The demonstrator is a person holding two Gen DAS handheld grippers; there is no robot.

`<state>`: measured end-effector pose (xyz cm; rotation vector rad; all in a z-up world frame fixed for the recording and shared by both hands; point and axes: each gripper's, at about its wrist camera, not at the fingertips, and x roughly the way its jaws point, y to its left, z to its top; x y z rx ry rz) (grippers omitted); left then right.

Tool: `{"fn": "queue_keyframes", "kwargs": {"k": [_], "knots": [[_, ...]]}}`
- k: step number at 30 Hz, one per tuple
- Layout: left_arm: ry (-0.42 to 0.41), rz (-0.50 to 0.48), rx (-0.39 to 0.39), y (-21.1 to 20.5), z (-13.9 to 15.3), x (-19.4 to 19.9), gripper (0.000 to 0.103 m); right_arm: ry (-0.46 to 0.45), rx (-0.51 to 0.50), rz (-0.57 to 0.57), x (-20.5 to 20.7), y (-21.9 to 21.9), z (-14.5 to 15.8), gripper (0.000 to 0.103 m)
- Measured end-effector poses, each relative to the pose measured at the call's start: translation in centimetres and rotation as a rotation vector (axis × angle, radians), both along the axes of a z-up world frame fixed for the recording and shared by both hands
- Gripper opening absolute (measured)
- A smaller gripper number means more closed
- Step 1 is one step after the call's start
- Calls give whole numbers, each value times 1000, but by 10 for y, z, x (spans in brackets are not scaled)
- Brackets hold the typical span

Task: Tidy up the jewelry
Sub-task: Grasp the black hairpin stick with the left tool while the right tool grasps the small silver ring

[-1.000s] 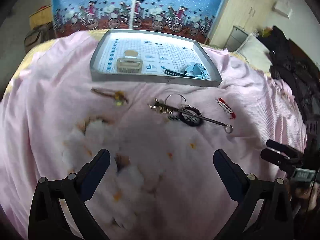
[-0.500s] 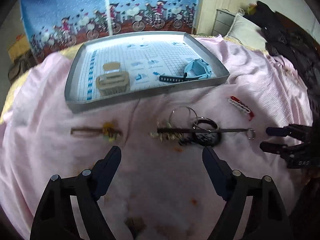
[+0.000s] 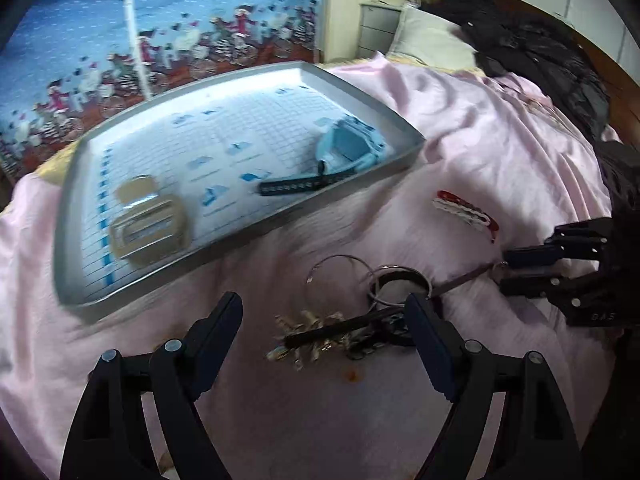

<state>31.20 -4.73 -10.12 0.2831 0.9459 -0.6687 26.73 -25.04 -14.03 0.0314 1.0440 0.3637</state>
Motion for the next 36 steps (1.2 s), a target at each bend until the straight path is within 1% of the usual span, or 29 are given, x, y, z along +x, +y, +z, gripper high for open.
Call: {"fn": "queue_keyframes", "kwargs": {"k": [1, 4, 7, 10, 15, 17, 19, 20, 22, 24, 26, 27, 28, 29, 31, 33, 36], "knots": [[11, -10, 5, -2, -2, 1, 79, 0, -2, -4, 0, -1, 0, 12], [40, -45, 8, -4, -7, -2, 78, 6, 28, -25, 2, -7, 0, 9], [63, -83, 8, -6, -6, -8, 78, 8, 39, -32, 2, -10, 1, 8], [91, -106, 26, -9, -9, -14, 78, 0, 39, -36, 0, -11, 3, 8], [173, -101, 27, -9, -14, -21, 78, 3, 54, -61, 2, -16, 4, 8], [187, -87, 22, -9, -13, -23, 78, 3, 59, -67, 2, -17, 4, 8], [182, -64, 28, -9, -10, -22, 69, 1, 61, -68, 2, -18, 5, 8], [181, -50, 27, -8, -9, -22, 67, 2, 62, -68, 2, -18, 4, 8], [192, -5, 8, -4, -8, -15, 59, 6, 66, -66, 2, -18, 4, 8], [198, 39, -8, 1, -8, -10, 56, 12, 76, -60, 2, -17, 3, 8], [194, 69, -7, 4, -9, -5, 50, 16, 80, -53, 2, -15, 2, 8], [195, 81, -5, 5, -10, -3, 46, 18, 82, -47, 2, -14, 1, 8], [200, 99, -3, 7, -11, -1, 39, 21, 85, -39, 2, -12, 0, 8], [205, 124, 2, 8, -12, 1, 36, 22, 86, -32, 2, -11, 0, 8], [222, 177, 0, 14, -14, 6, 25, 25, 92, -12, 1, -7, -1, 8], [239, 213, -27, 19, -15, 9, 22, 30, 105, 2, 0, -5, -1, 8], [233, 230, -24, 19, -12, 7, 21, 26, 109, 19, -1, -2, -1, 8]]}}
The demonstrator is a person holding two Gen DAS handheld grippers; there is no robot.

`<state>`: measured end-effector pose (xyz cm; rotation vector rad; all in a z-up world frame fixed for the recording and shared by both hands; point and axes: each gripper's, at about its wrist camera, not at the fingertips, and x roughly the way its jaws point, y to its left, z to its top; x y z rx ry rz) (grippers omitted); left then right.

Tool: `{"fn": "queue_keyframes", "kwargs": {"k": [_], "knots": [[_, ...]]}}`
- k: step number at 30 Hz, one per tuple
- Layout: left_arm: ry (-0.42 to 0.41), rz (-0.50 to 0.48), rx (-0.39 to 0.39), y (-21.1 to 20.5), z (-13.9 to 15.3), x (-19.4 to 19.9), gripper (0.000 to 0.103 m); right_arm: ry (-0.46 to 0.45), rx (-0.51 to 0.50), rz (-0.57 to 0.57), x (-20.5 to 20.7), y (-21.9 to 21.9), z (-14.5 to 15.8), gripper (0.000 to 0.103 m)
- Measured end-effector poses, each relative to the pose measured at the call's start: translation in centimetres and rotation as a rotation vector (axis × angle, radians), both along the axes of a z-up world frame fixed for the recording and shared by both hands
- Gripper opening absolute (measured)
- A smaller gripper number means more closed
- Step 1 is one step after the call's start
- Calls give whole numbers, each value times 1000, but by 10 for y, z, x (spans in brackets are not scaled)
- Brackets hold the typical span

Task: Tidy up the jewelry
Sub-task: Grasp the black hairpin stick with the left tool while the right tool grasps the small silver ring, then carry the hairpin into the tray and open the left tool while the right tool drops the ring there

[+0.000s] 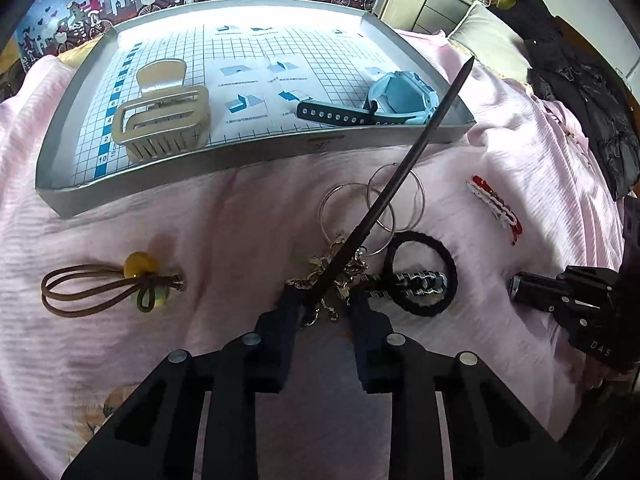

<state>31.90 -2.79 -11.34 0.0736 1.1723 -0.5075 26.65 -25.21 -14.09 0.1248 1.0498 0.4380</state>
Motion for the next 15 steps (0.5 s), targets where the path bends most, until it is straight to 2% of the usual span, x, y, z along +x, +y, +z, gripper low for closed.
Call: {"fn": "queue_keyframes", "kwargs": {"k": [9, 15], "knots": [[62, 51, -79, -1, 9, -14, 21, 7, 15, 2, 1, 3, -4, 8], [89, 106, -118, 3, 13, -17, 21, 46, 46, -8, 8, 1, -14, 8]]}}
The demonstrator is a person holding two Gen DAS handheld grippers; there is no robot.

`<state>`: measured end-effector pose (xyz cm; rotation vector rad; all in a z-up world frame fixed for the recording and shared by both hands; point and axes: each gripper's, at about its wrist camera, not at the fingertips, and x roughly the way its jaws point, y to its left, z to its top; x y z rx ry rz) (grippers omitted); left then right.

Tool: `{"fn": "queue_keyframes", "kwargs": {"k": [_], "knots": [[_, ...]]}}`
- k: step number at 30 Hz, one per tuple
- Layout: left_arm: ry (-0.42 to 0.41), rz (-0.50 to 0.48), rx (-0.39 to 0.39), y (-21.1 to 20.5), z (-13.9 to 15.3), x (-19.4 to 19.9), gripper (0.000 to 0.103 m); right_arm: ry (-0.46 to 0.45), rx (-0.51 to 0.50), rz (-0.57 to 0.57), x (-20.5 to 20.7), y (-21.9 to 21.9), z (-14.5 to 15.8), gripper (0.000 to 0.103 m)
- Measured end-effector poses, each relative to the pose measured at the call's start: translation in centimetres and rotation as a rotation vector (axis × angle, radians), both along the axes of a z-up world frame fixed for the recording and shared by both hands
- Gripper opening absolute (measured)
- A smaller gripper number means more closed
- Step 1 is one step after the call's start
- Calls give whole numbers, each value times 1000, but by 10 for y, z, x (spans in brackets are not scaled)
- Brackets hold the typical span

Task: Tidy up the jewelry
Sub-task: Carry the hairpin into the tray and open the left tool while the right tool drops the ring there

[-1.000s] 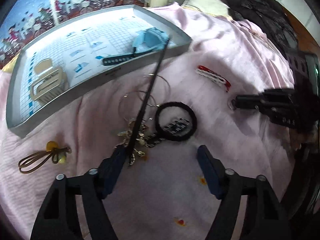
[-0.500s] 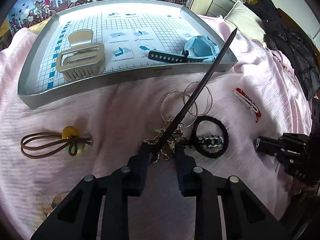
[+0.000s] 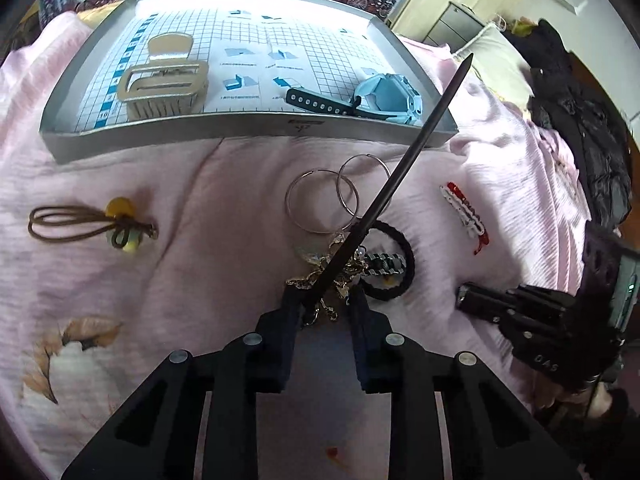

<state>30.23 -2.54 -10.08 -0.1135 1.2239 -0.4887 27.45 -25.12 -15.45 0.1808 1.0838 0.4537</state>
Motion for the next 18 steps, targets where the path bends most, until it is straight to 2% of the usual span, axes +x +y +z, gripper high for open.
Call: {"fn": "queue_keyframes", "kwargs": {"k": [8, 18], "knots": [[11, 73, -156, 12, 18, -12, 21, -25, 102, -33, -1, -11, 10, 5], [-49, 115, -210, 13, 29, -14, 21, -81, 131, -55, -2, -13, 21, 5]]}}
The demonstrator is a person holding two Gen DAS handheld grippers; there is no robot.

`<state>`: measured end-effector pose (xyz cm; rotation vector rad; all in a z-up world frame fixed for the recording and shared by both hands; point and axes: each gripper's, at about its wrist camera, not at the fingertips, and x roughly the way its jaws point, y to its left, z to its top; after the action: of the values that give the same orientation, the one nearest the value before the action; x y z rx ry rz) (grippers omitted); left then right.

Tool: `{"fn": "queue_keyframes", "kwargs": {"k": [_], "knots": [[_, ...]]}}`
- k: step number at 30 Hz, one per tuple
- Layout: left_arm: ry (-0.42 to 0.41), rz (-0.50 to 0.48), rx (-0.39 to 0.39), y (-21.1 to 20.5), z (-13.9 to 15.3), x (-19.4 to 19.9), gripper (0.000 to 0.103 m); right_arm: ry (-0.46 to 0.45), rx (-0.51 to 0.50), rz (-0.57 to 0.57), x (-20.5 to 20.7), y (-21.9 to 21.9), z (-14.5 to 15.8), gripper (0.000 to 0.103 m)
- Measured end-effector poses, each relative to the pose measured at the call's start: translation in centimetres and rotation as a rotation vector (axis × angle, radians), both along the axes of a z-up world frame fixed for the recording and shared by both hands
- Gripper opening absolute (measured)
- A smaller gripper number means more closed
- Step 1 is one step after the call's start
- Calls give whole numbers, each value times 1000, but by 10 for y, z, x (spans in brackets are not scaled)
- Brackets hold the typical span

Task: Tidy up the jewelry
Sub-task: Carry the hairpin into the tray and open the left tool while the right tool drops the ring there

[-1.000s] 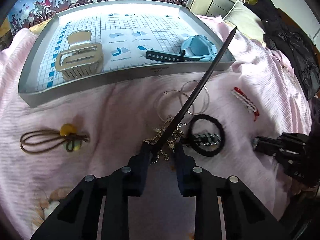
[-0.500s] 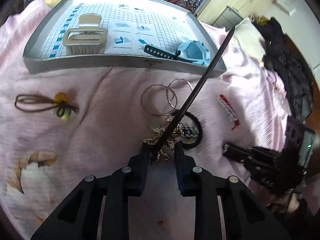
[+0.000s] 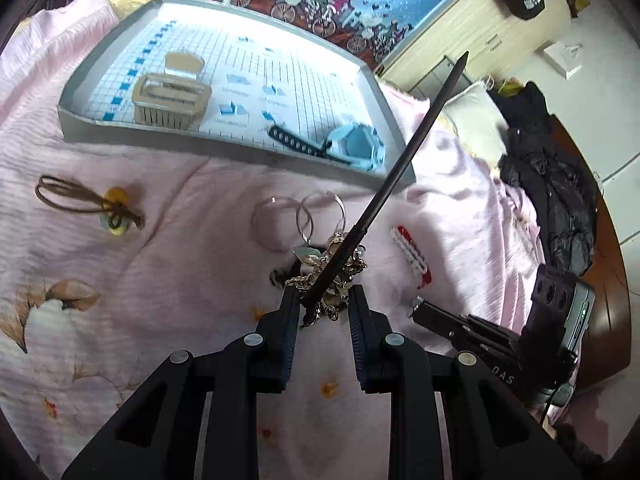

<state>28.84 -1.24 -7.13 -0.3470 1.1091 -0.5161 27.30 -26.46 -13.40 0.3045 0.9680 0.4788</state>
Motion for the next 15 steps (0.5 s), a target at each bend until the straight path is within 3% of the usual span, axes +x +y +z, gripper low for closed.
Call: {"fn": "queue_keyframes", "kwargs": {"k": [8, 12, 15], "knots": [[-101, 81, -58, 4, 13, 13, 21, -108, 94, -81, 13, -6, 27, 5], [-146, 120, -74, 1, 18, 36, 21, -213, 83, -110, 33, -2, 48, 5], [-141, 157, -67, 0, 16, 53, 21, -231, 78, -142, 56, 3, 46, 5]]}}
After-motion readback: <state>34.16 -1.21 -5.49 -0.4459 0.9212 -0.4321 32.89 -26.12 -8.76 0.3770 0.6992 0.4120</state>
